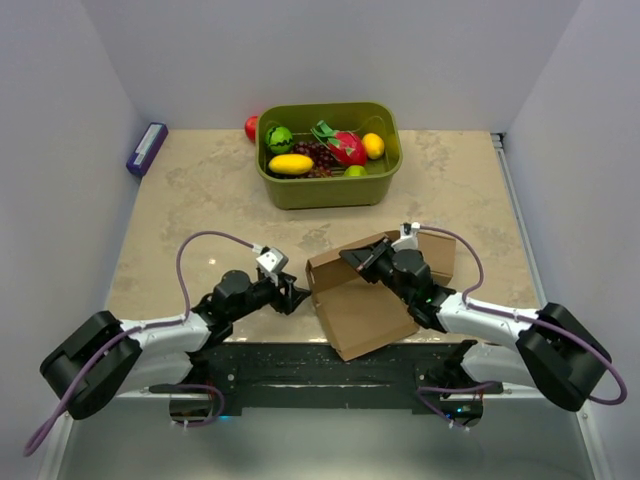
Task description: Fold the paper box
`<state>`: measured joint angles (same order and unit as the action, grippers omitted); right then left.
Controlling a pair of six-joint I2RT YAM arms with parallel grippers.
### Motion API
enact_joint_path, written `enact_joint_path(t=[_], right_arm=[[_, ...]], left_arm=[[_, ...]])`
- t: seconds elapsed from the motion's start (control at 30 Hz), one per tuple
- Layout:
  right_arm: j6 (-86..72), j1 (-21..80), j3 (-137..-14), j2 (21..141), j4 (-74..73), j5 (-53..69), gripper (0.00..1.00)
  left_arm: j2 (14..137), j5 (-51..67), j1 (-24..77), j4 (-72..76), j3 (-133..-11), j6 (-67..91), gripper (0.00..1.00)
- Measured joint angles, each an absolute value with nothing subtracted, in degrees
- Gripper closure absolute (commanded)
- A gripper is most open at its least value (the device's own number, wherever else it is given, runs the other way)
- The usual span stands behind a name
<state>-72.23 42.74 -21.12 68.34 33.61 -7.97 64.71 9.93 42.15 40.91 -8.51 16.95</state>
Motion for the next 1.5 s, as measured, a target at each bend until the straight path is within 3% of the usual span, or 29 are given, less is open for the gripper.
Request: enact_joint_path(t=[0.4,0.53,0.63,1.5], right_arm=[[-71.4,42.7,-19.3,66.6,34.4,-8.5,1.0],[-71.3,42.7,-19.3,66.6,34.4,-8.5,1.0],[-71.3,42.7,-19.2,66.6,34.3,-8.5,1.0],[-71.3,42.3,-19.2,66.6,33.8,-10.0,1.0]], left_arm=[[66.9,8.4,43.3,47.6,-8.4,17.7,0.42],[68.4,8.8,43.4,49.8,-8.3,18.3,0.31],[69.7,9.4,43.7,50.8,-8.3,18.5,0.28],[79.6,7.9,44.4,62.3,-9.7,20.0,0.34]])
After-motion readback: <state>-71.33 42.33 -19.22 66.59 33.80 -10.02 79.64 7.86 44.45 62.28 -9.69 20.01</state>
